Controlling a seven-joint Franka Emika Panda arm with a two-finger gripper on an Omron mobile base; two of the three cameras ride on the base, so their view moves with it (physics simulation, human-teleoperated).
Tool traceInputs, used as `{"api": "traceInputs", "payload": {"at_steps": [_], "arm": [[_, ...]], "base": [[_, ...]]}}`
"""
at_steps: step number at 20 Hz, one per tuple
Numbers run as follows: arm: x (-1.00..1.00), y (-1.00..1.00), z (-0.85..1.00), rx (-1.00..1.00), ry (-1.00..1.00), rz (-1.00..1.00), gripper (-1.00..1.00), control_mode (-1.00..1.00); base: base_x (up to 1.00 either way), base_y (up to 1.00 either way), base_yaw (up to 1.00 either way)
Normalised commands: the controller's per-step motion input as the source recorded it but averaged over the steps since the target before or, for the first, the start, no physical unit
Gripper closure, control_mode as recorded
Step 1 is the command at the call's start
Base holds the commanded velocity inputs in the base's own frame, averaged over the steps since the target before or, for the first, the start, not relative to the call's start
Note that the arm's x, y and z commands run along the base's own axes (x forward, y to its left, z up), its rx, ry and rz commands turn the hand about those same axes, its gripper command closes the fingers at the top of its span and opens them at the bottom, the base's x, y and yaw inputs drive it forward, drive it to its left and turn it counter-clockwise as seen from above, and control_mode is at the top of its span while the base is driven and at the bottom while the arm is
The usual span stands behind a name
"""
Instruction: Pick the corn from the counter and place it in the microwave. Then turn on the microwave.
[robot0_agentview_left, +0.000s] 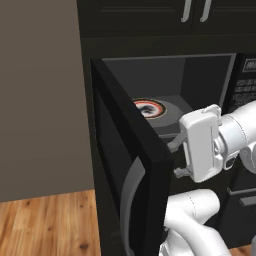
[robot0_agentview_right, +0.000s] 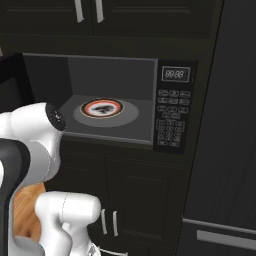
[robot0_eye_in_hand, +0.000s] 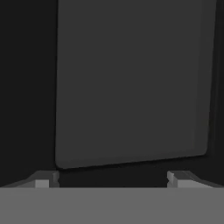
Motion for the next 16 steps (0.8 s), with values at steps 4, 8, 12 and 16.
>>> {"api": "traceInputs", "payload": {"at_steps": [4, 8, 12, 16], "arm": [[-0.02, -0.29, 0.13, -0.06, -0.04, 0.0, -1.0, -1.0], [-0.05, -0.24, 0.15, -0.14, -0.06, 0.0, -1.0, -1.0], [-0.02, -0.24, 0.11, -0.22, -0.02, 0.0, -1.0, -1.0], [0.0, -0.24, 0.04, -0.26, -0.04, 0.0, -1.0, -1.0]], "base": [[0.0, 0.0, 0.0], [0.0, 0.0, 0.0], [0.0, 0.0, 0.0], [0.0, 0.0, 0.0]]}}
